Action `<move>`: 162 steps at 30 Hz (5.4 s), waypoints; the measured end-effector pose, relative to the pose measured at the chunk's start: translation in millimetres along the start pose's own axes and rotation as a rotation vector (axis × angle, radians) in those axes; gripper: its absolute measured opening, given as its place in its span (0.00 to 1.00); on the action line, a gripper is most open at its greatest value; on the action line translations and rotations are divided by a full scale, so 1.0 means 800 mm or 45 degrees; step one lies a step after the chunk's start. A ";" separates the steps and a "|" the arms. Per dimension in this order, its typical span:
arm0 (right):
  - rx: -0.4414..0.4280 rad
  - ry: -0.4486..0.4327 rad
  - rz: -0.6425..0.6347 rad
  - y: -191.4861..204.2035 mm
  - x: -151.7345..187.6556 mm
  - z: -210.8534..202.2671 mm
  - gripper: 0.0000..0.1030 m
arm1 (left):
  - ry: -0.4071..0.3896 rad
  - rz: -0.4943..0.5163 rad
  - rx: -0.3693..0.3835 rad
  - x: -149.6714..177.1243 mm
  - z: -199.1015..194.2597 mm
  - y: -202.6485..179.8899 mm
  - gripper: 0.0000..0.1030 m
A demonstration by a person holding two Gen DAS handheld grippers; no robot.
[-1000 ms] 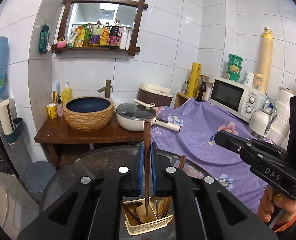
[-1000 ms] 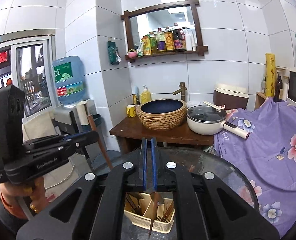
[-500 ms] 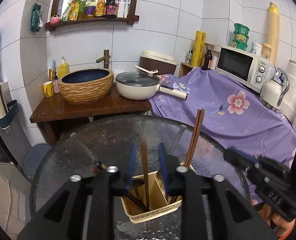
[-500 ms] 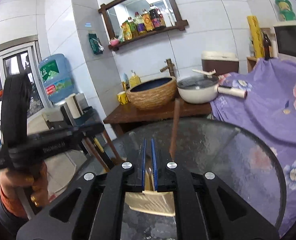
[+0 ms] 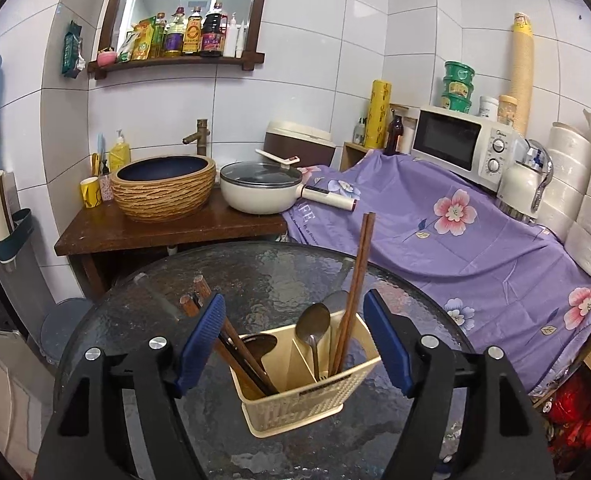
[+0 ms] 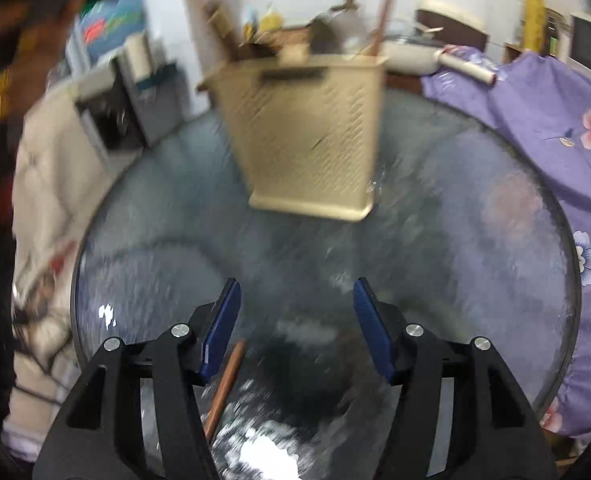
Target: Organize utensils
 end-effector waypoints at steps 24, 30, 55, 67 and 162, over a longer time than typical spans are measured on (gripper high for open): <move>0.081 0.294 -0.080 0.059 0.088 0.058 0.22 | 0.333 -0.090 -0.338 0.247 -0.001 0.091 0.83; 0.068 0.282 -0.082 0.064 0.077 0.066 0.09 | 0.347 -0.104 -0.350 0.259 0.001 0.092 0.83; -0.366 -0.255 0.027 0.016 -0.097 -0.078 0.07 | 0.264 -0.099 -0.238 0.224 -0.019 0.058 0.83; -0.385 -0.420 -0.070 0.029 -0.164 -0.150 0.07 | 0.202 -0.074 -0.204 0.189 -0.022 0.045 0.83; 0.141 -0.825 -0.213 0.071 0.162 -0.248 0.95 | -0.233 -0.065 -0.196 0.314 -0.245 0.001 0.94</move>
Point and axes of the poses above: each gripper's, at about its wrist camera, not at the fingertips, and z roughly the way its jaws point, y to its left, x to its underside, the point moved 8 cm from there along z, roughly the way its jaws point, and after that the axes turned 13 degrees about -x, right-handed, at the moved point
